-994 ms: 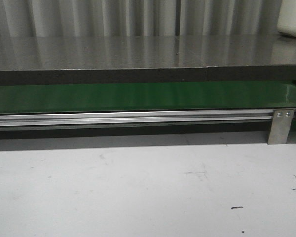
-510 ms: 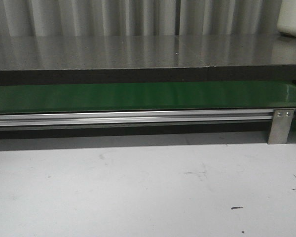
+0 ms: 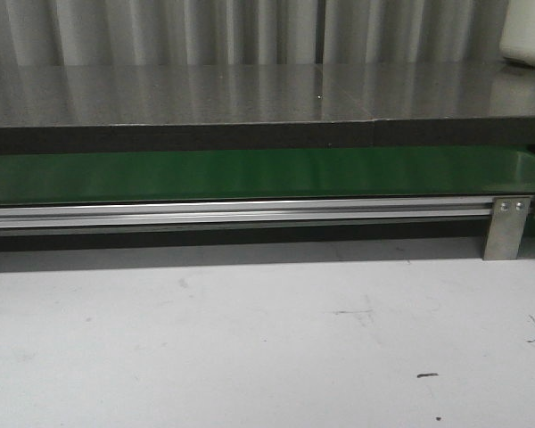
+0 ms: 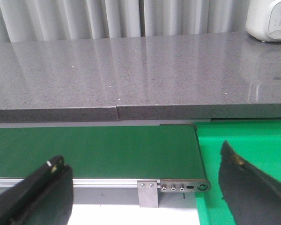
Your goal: Move button from left to right
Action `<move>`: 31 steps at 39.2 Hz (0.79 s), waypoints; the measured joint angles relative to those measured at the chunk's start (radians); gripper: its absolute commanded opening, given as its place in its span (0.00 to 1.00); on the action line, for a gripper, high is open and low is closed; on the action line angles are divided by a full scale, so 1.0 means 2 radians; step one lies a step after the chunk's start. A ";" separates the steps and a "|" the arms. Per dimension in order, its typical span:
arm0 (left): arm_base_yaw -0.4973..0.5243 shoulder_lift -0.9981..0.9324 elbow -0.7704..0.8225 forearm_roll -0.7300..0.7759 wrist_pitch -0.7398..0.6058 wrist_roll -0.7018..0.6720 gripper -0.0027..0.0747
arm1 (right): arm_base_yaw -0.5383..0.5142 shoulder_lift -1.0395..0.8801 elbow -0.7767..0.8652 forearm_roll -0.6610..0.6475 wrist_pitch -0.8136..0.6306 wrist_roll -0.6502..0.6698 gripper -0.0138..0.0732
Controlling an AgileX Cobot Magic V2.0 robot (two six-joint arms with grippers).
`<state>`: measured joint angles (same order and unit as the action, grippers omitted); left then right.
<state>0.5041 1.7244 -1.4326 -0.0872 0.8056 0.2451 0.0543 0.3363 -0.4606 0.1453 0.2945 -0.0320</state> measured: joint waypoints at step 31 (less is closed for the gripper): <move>0.031 0.172 -0.051 0.061 0.036 0.078 0.71 | 0.000 0.000 0.000 0.000 0.000 0.000 0.90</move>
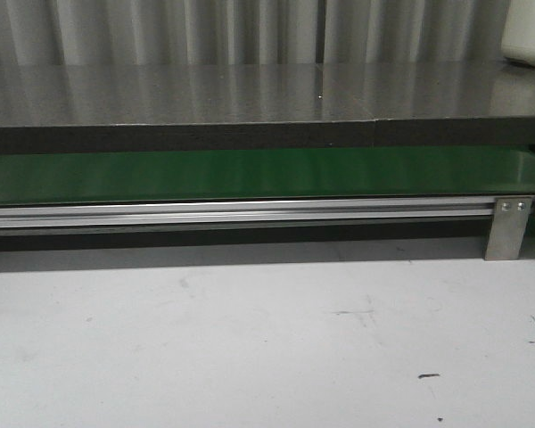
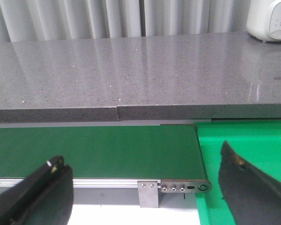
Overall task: Move button from left to right
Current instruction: 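Lift the button and lower it onto the conveyor belt's near end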
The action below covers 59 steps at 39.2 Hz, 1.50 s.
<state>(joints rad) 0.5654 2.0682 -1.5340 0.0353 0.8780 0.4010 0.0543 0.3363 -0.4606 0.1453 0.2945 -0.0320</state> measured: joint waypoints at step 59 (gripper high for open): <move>-0.134 -0.101 -0.042 -0.107 0.077 -0.062 0.14 | 0.000 0.000 0.000 0.000 0.000 0.000 0.90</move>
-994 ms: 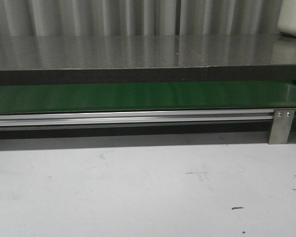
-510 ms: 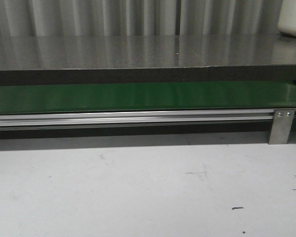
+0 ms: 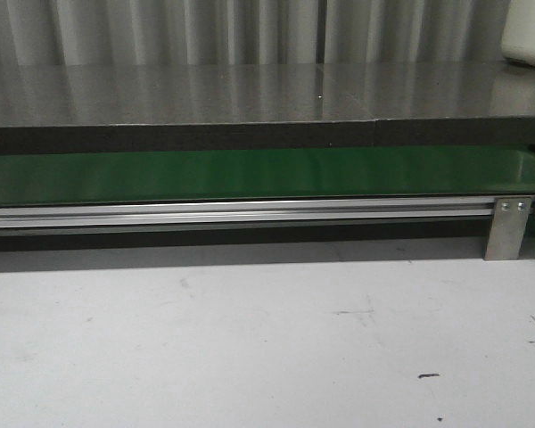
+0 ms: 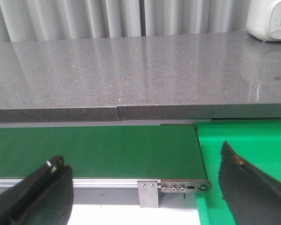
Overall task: Move button from left to right
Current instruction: 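Lift the button and lower it onto the conveyor belt's near end, then release the button on the belt and raise the left gripper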
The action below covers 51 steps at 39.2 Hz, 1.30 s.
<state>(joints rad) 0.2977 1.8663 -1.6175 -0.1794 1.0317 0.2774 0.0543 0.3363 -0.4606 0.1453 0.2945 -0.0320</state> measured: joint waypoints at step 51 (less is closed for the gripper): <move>-0.094 -0.013 -0.079 0.017 0.072 -0.026 0.10 | 0.000 0.000 0.000 0.000 0.000 0.000 0.90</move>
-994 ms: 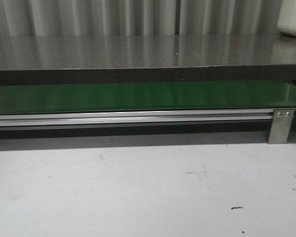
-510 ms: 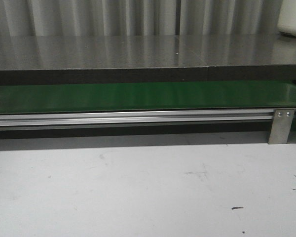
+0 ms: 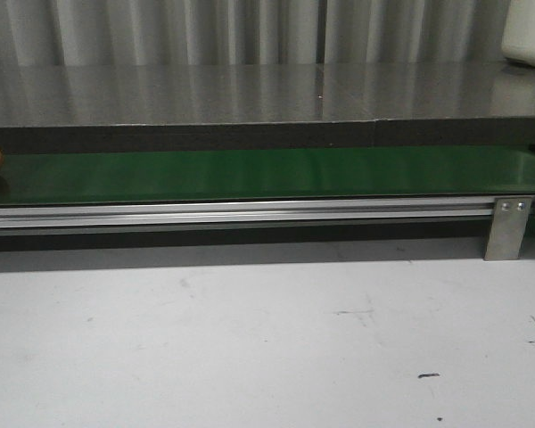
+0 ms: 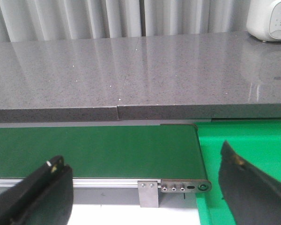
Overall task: Move button from left to right
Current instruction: 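Release the button on the belt and raise the left gripper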
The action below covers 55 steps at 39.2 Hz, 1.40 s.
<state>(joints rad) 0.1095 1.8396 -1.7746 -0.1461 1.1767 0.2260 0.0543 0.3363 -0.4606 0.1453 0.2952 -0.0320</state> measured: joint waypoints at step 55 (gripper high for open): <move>-0.025 -0.778 0.644 -0.007 -0.324 0.003 0.01 | 0.000 0.000 0.000 0.000 0.000 0.000 0.90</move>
<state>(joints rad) 0.0597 0.2837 -0.4864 -0.1600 0.5291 0.2319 0.0543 0.3363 -0.4606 0.1453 0.2952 -0.0320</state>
